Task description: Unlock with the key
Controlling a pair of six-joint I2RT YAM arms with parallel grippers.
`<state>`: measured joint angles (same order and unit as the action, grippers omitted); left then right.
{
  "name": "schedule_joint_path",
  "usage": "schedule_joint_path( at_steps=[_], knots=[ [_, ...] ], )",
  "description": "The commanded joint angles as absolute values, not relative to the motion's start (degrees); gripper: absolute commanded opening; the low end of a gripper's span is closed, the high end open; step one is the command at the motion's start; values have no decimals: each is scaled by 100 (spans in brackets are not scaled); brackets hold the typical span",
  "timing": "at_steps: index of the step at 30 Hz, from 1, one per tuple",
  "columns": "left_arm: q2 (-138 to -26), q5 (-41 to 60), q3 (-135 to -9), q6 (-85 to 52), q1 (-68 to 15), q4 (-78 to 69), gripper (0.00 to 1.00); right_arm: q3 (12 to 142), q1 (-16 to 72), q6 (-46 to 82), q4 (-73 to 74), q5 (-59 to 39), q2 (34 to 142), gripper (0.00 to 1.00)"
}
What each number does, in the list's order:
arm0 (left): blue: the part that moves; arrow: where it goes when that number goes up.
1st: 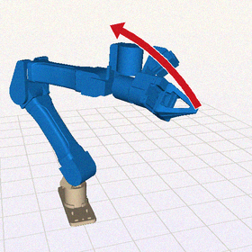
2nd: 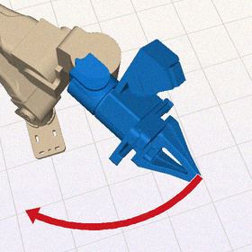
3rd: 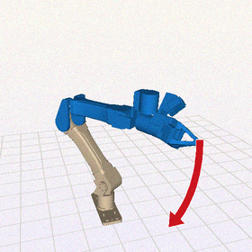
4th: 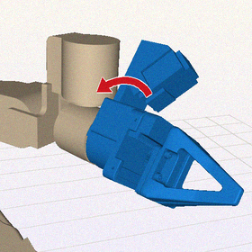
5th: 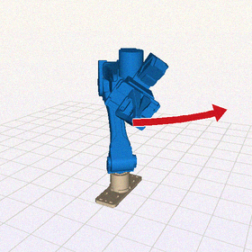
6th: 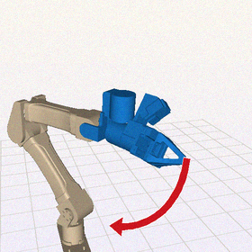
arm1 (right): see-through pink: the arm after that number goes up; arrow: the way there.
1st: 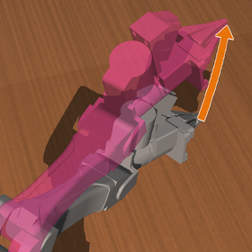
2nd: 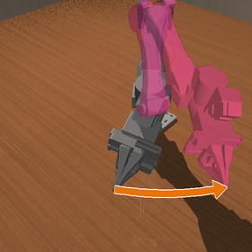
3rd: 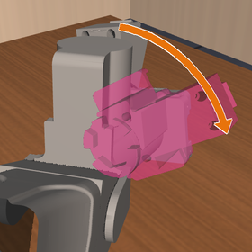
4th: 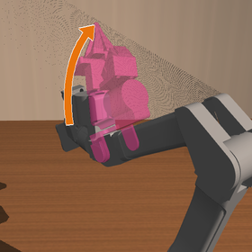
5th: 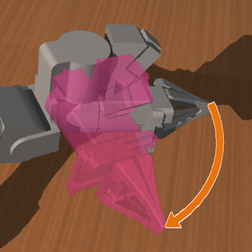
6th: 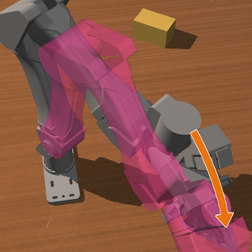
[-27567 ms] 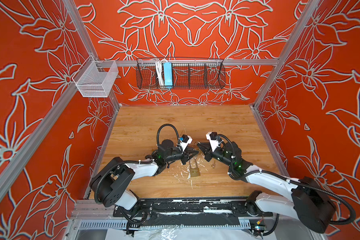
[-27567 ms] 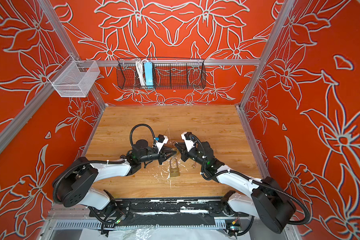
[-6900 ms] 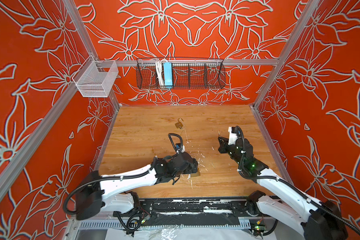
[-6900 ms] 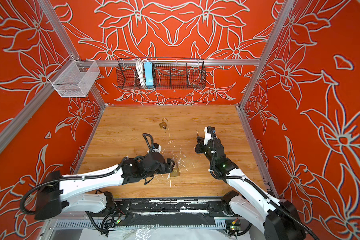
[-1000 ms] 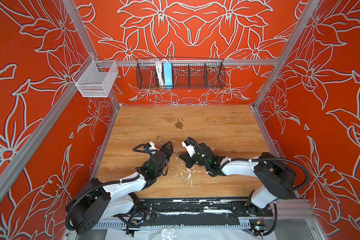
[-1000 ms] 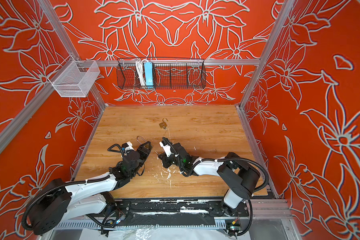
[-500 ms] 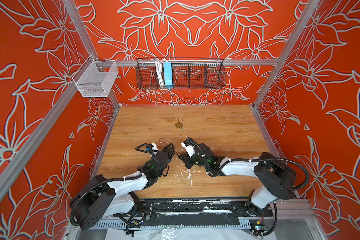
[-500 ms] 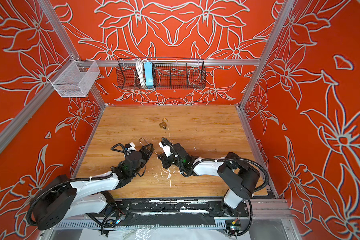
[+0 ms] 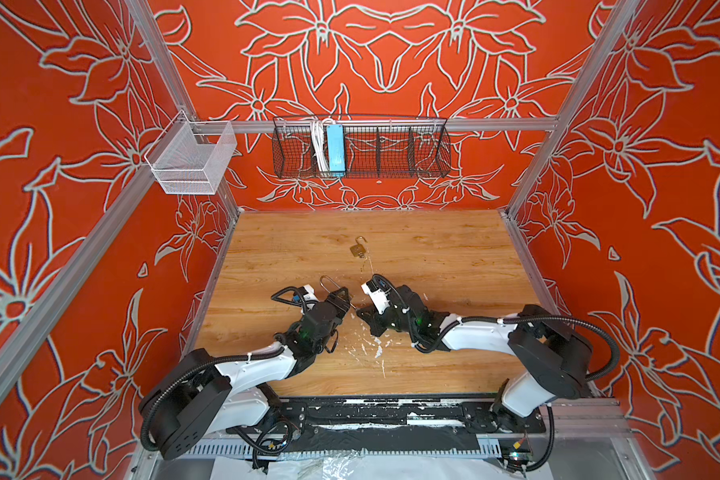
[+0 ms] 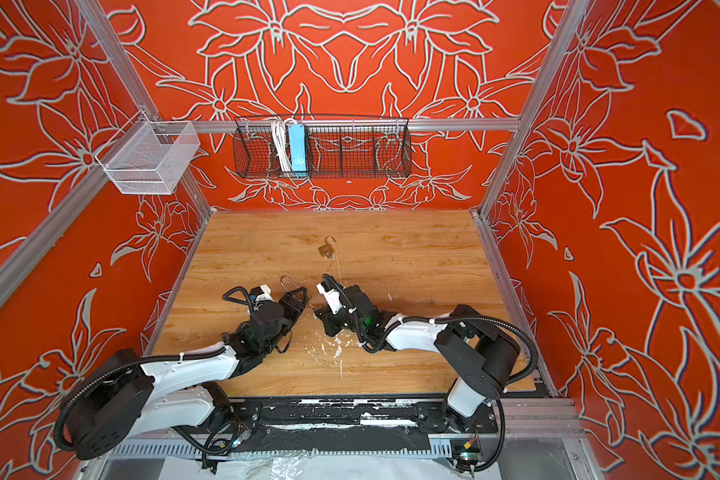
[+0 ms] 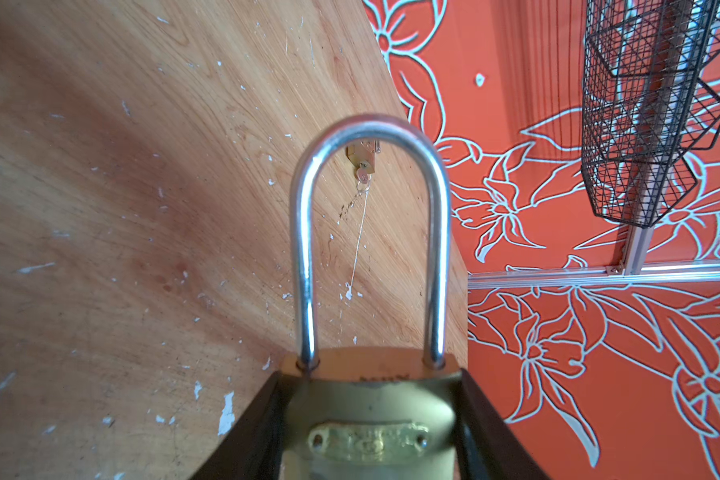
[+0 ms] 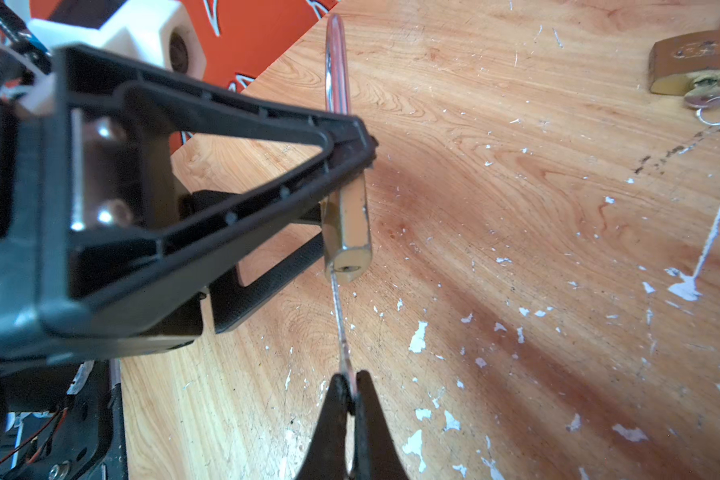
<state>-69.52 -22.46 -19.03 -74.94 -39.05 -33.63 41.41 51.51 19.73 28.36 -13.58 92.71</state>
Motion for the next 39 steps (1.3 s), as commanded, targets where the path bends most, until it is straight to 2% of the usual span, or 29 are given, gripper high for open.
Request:
schedule_joint_path(
  at_steps=[1, 15, 39],
  knots=[
    [-6933, -2228, -2060, -7549, -3920, -3877, 0, 4333, 5208, 1940, 2799, -1383, 9315, 0],
    [-6775, -2191, -2036, -7603, -3920, -3844, 0, 4388, 5210, 1934, 2689, -1287, 9357, 0],
    [-7417, -1804, -2215, -7695, -3920, -3964, 0, 4247, 5156, 1961, 2610, -962, 8993, 0]
  ],
)
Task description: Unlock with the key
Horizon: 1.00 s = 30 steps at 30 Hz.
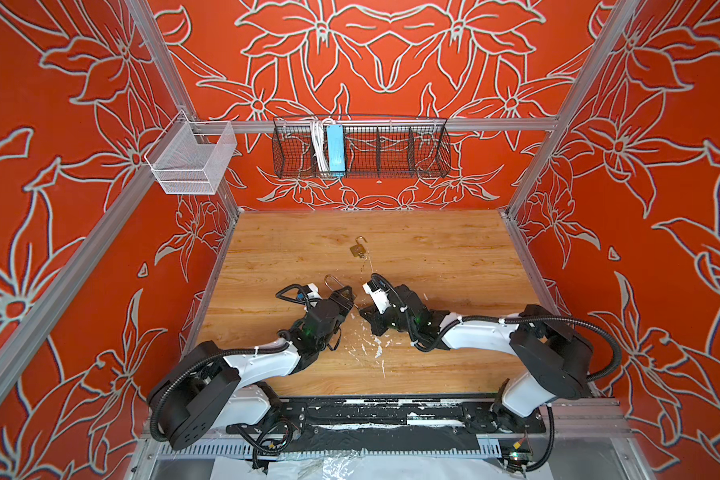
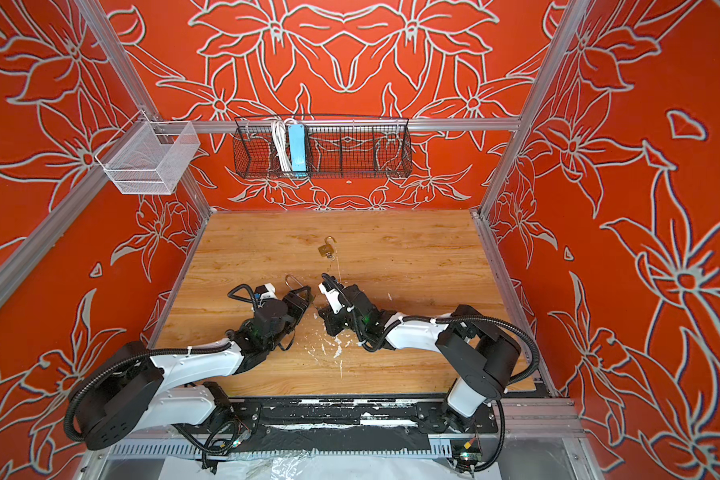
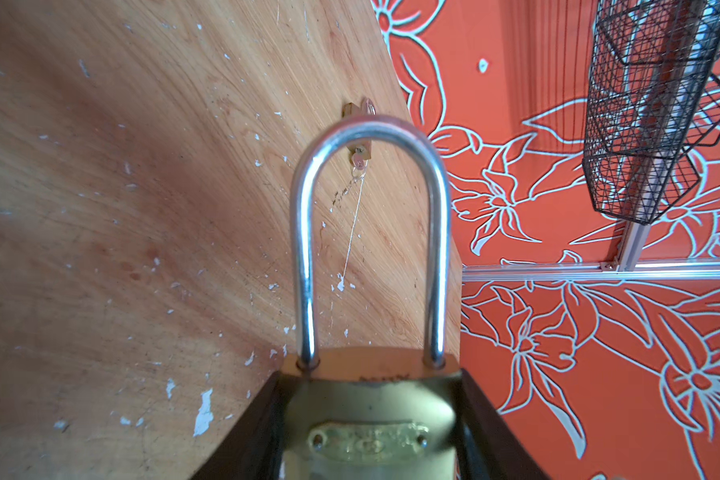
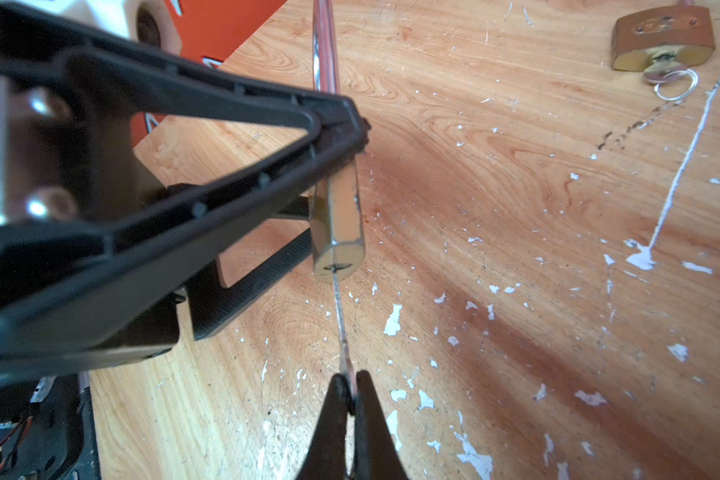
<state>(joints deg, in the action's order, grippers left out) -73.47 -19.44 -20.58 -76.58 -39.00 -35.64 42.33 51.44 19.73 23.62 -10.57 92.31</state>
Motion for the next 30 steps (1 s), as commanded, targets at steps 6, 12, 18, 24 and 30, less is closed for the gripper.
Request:
schedule_joint_path(
  at_steps=[6, 12, 18, 24, 30],
  knots=[
    [-7445, -1775, -2224, -7681, -3924, -3984, 0, 4199, 5124, 1951, 2614, -915, 8907, 0],
    [-7475, -1708, -2216, -7682, -3929, -4050, 0, 4208, 5100, 1985, 2595, -888, 8936, 0],
    [-7466, -1590, -2232, -7646, -3937, -4087, 0, 4236, 5064, 2074, 2602, -960, 8997, 0],
    [-7523, -1500, -2232, -7643, -3954, -4190, 0, 4222, 4857, 2293, 2587, -1203, 8975, 0],
    [-7614, -1422, -2265, -7512, -4024, -4316, 0, 4179, 4649, 2521, 2771, -1577, 9047, 0]
  ],
)
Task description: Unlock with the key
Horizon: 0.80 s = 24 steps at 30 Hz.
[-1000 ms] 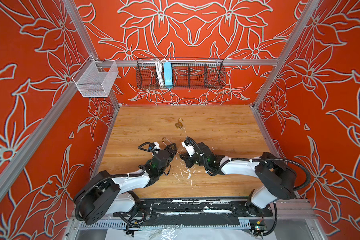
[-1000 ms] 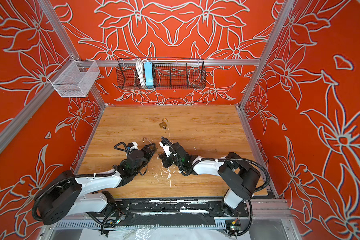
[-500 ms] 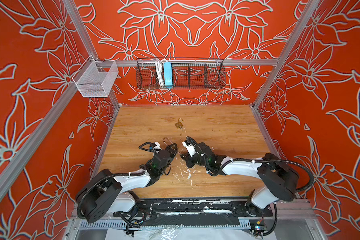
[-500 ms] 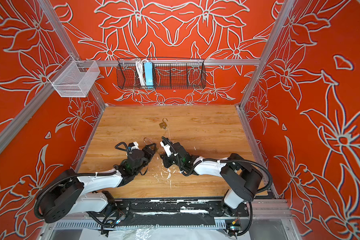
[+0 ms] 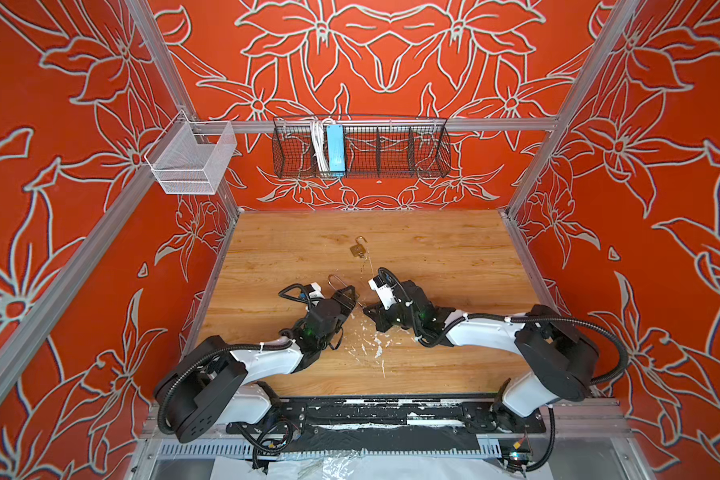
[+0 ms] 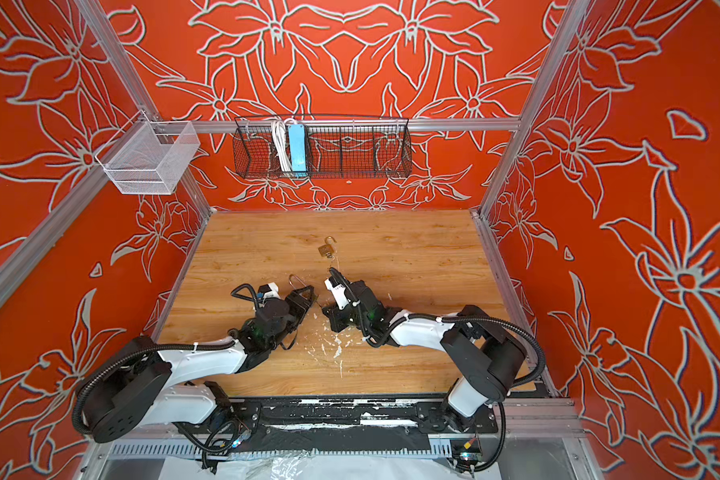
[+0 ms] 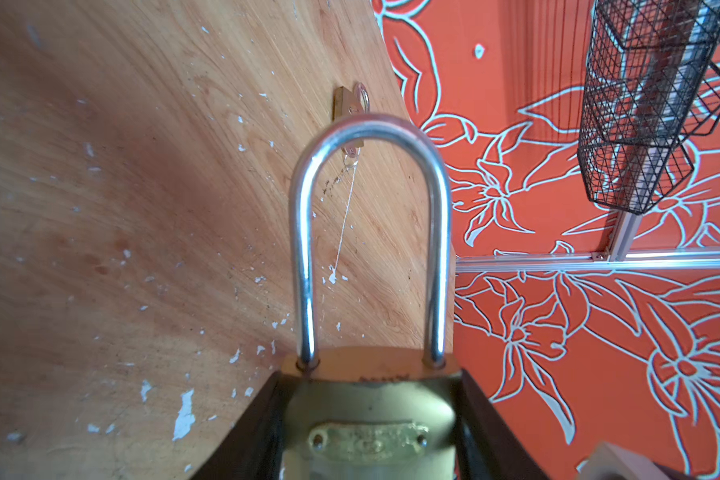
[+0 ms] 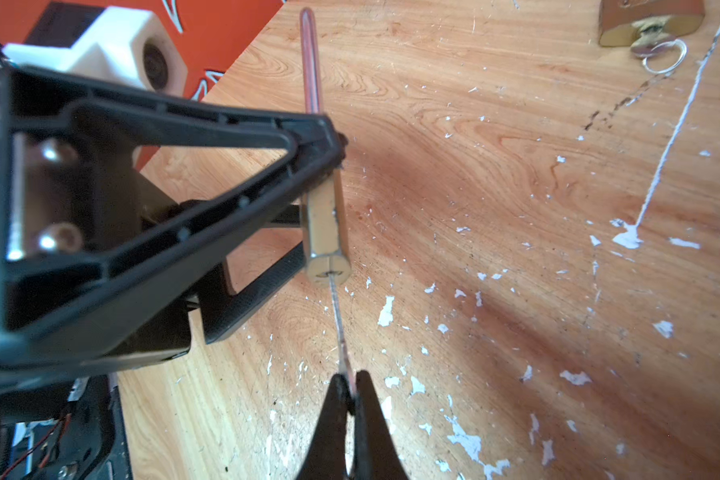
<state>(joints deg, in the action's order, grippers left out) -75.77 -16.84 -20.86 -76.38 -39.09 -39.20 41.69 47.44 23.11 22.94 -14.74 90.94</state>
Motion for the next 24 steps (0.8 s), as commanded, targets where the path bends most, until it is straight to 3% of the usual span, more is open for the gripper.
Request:
schedule_joint_path(
  at_steps=[1, 8, 24],
  knots=[
    [-7643, -1437, -2274, -7477, -4042, -4331, 0, 4183, 4648, 2514, 2777, -1612, 9036, 0],
    [-7702, -1629, -2269, -7402, -4113, -4361, 0, 4305, 4646, 2518, 2758, -1943, 9202, 0],
    [-8153, -1620, -2476, -7201, -4482, -4532, 0, 3897, 4637, 2338, 2715, -1125, 8505, 0]
  ],
)
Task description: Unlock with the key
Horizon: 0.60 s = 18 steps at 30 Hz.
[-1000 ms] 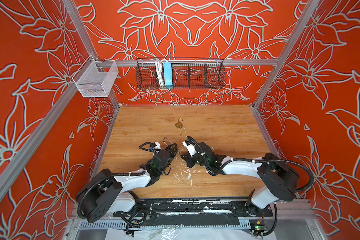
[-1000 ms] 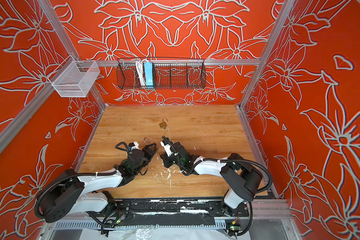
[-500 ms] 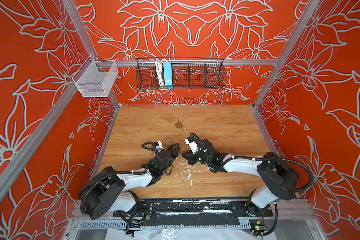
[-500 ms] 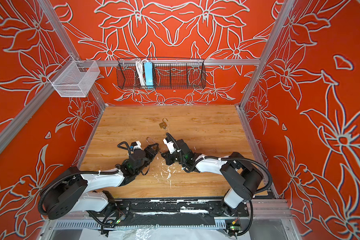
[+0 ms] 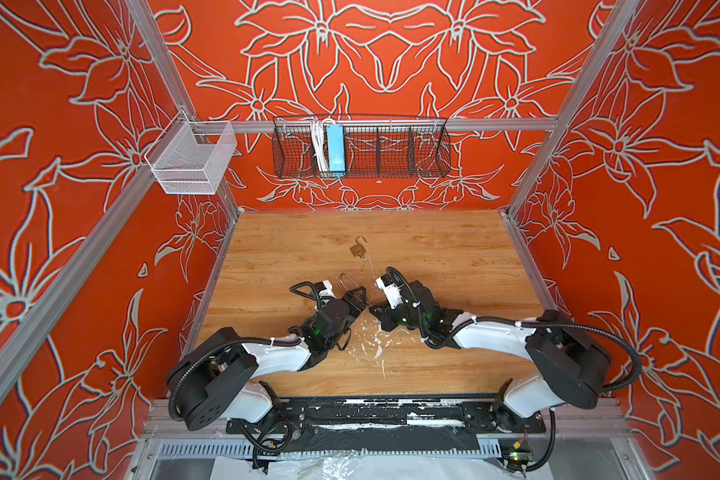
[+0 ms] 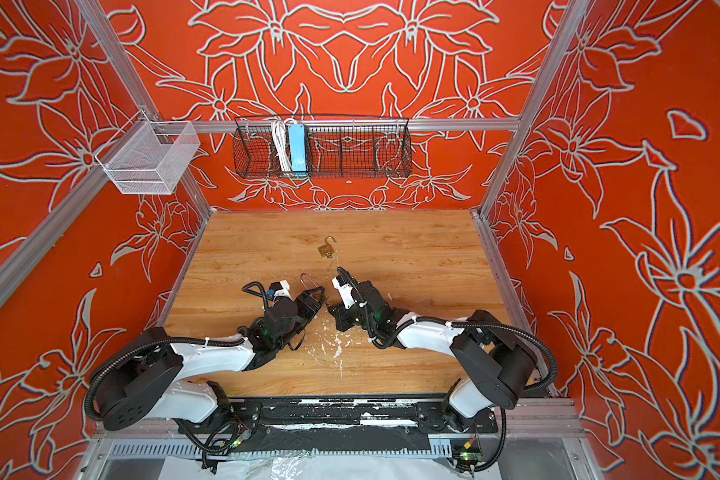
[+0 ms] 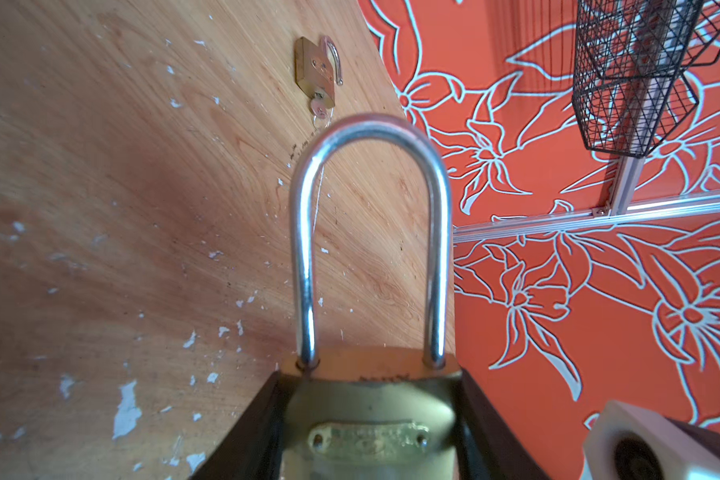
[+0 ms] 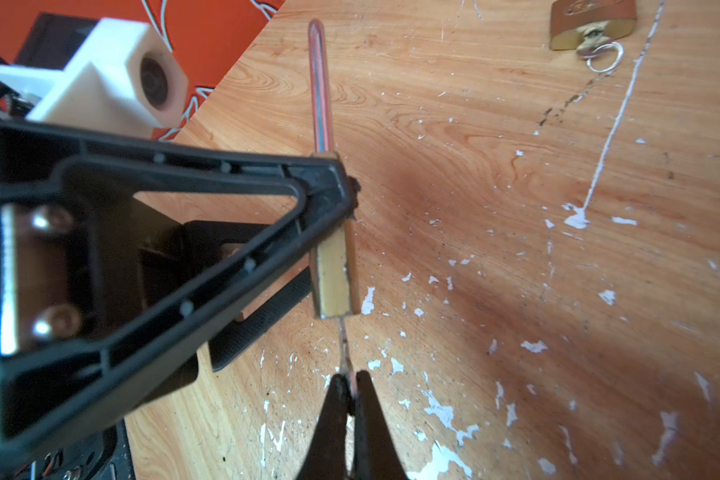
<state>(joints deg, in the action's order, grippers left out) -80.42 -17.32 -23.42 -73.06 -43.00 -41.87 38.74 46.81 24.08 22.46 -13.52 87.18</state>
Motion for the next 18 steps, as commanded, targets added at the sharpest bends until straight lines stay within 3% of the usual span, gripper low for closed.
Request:
schedule_joint_path(
  at_steps=[1, 18],
  knots=[
    [-8202, -1647, -2486, -7199, -4528, -4570, 0, 3896, 4634, 2338, 2731, -1125, 8507, 0],
    [-8217, -1857, -2473, -7233, -4632, -4588, 0, 3828, 4626, 2259, 2689, -988, 8363, 0]
  ],
)
